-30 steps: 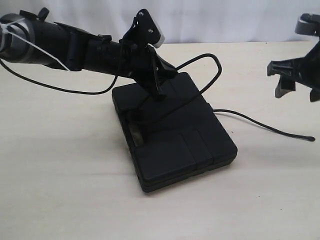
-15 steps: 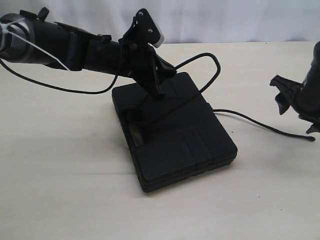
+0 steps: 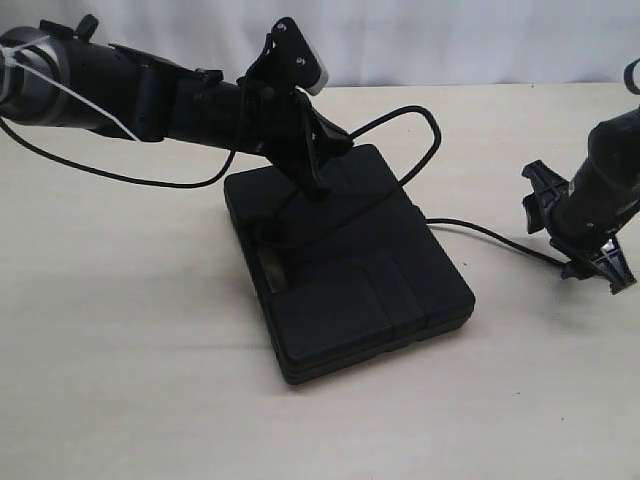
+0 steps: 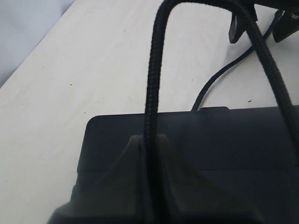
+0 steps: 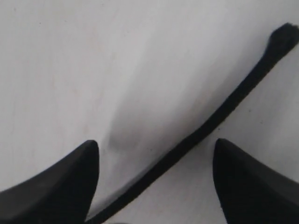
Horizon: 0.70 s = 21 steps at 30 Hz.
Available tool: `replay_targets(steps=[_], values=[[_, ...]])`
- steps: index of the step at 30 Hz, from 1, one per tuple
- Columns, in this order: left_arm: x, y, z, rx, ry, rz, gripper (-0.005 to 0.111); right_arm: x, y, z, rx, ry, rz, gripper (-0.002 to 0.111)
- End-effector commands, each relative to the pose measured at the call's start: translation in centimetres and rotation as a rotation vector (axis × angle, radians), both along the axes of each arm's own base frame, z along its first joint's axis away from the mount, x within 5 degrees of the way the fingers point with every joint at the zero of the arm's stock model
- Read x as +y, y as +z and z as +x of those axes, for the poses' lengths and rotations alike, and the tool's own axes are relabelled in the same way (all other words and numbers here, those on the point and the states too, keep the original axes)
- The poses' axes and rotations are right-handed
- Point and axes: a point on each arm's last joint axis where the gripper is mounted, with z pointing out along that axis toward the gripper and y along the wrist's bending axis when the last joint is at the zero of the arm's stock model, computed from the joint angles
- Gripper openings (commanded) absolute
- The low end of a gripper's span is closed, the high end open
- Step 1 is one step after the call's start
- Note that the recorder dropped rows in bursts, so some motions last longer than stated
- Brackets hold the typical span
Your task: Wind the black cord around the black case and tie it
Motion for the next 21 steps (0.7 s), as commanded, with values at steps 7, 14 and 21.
replay_targets(steps=[7, 14, 21], values=[[-0.1, 0.2, 0.1, -0.022, -0.010, 0.000, 0.000, 0.6, -1.7, -0.1, 0.033, -0.067, 0.094, 0.039], [-0.1, 0.2, 0.1, -0.022, -0.010, 0.000, 0.000, 0.6, -1.9, -0.7, 0.092, -0.095, 0.103, 0.004], [-0.1, 0.2, 0.1, -0.022, -0.010, 0.000, 0.000, 0.7, -0.5, 0.0, 0.027, 0.145, 0.049, 0.004]])
